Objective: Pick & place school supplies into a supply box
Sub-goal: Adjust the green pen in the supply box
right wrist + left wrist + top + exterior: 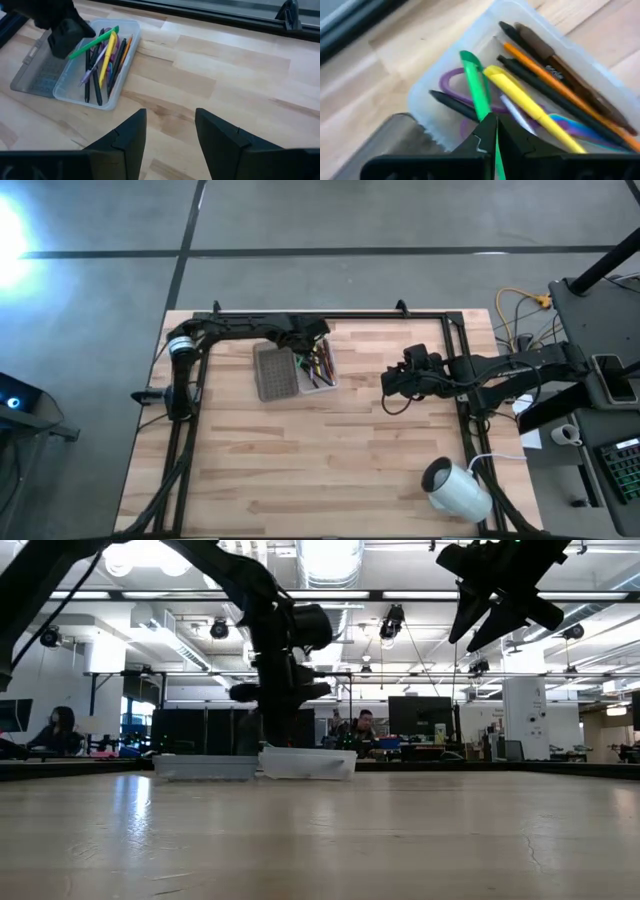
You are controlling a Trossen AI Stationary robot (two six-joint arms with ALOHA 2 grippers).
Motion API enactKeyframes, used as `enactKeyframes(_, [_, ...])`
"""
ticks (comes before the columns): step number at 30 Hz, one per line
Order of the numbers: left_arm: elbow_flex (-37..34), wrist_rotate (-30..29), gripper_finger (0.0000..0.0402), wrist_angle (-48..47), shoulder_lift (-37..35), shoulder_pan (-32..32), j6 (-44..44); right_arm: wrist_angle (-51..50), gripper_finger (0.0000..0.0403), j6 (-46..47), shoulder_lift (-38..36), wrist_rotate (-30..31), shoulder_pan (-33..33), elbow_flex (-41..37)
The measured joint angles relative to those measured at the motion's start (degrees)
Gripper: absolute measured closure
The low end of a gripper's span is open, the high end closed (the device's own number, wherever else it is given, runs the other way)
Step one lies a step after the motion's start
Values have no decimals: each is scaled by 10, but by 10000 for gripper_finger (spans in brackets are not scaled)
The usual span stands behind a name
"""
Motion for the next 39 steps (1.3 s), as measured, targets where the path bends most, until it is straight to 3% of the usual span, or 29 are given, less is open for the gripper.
enactKeyframes(5, [26, -54, 401, -63, 25, 1, 30, 0, 243, 1, 0, -2, 0, 0])
enactKeyframes(9, [18, -66, 401, -67, 20, 0, 33, -1, 243, -1, 0, -2, 0, 0])
enactKeyframes(22, [-21, 20, 401, -31, 23, -17, 23, -3, 243, -15, 0, 3, 0, -1])
enactKeyframes(35, [14, 22, 401, 59, 17, -52, 3, -3, 243, -16, 0, 3, 0, -1])
enactKeyframes(39, [18, 21, 401, 45, 17, -53, 3, -3, 243, -15, 0, 4, 0, -1])
